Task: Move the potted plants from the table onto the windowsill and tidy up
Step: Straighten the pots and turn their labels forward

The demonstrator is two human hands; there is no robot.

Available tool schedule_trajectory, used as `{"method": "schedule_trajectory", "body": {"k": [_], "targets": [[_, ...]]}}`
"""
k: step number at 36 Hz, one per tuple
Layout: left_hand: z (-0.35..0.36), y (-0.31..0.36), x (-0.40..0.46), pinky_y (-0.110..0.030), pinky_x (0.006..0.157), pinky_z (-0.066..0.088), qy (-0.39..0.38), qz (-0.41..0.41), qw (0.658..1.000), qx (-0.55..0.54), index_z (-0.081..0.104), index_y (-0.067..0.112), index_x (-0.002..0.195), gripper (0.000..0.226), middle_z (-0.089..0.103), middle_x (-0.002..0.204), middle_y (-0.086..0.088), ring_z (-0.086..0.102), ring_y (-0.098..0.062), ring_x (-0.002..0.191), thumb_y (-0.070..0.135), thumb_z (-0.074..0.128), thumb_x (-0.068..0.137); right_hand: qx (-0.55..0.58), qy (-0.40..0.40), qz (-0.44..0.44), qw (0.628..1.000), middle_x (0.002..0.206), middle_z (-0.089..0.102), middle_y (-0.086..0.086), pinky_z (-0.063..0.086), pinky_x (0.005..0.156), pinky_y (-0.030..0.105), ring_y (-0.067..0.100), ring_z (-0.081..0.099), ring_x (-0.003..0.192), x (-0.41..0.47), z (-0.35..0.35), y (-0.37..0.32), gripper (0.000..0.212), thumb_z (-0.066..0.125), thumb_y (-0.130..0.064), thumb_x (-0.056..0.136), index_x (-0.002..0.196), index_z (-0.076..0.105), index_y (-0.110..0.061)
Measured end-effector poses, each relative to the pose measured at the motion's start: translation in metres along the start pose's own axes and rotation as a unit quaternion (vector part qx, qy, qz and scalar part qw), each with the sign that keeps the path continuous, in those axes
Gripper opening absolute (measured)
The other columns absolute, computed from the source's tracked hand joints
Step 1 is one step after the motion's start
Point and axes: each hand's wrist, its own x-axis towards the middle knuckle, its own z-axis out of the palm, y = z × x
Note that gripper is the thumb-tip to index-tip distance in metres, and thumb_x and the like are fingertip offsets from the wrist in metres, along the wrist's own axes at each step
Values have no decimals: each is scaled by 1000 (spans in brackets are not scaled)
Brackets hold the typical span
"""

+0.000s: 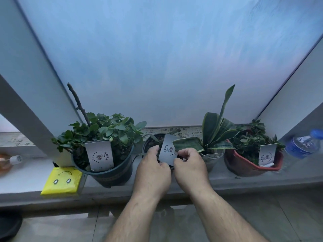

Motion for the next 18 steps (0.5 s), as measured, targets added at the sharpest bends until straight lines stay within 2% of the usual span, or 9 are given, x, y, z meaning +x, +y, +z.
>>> {"method": "schedule_trajectory", "body": {"k": [4,6,8,10,13,15,18], "targets": [[-4,4,1,-22,98,43,0,-5,1000,-2,41,27,149,64,59,133,9,56,-8,116,6,49,89,7,2,1,1000,92,61,-17,41,68,23,-1,55,83,1,0,2,18,57,-14,88,100,59,-27],[-4,5,3,-27,100,46,-13,-8,1000,-5,41,29,149,66,60,118,9,57,-10,108,6,49,87,7,7,2,1000,92,62,-16,41,70,24,4,58,85,1,1,2,18,58,-13,86,98,60,-27],[-2,5,5,-33,102,48,-24,-14,1000,-11,40,29,149,68,60,111,9,58,-11,106,5,49,86,6,8,5,1000,92,63,-16,42,72,26,4,58,85,1,2,3,18,58,-12,85,97,60,-26],[1,4,7,-35,106,47,-34,-19,999,-15,39,29,150,69,61,119,8,59,-12,111,6,49,85,8,8,10,1000,93,64,-14,46,77,28,8,60,89,2,2,4,19,58,-12,85,98,61,-25],[3,3,8,-36,111,43,-44,-19,999,-16,39,28,151,68,53,147,3,57,-12,121,5,47,87,21,2,20,1000,99,67,-9,53,86,33,14,64,96,3,3,3,21,58,-12,84,101,62,-24],[2,1,8,-32,110,43,-40,-16,999,-14,41,28,149,66,53,146,5,57,-11,118,5,47,88,28,0,20,999,101,68,-7,53,90,33,15,64,98,4,4,3,22,58,-11,85,103,63,-22],[-3,-2,8,-29,102,46,-33,-8,999,-1,45,28,146,62,60,134,9,60,-9,110,6,48,88,29,1,10,1000,101,68,-8,53,90,33,13,65,98,4,5,4,22,59,-12,85,104,63,-22]]}}
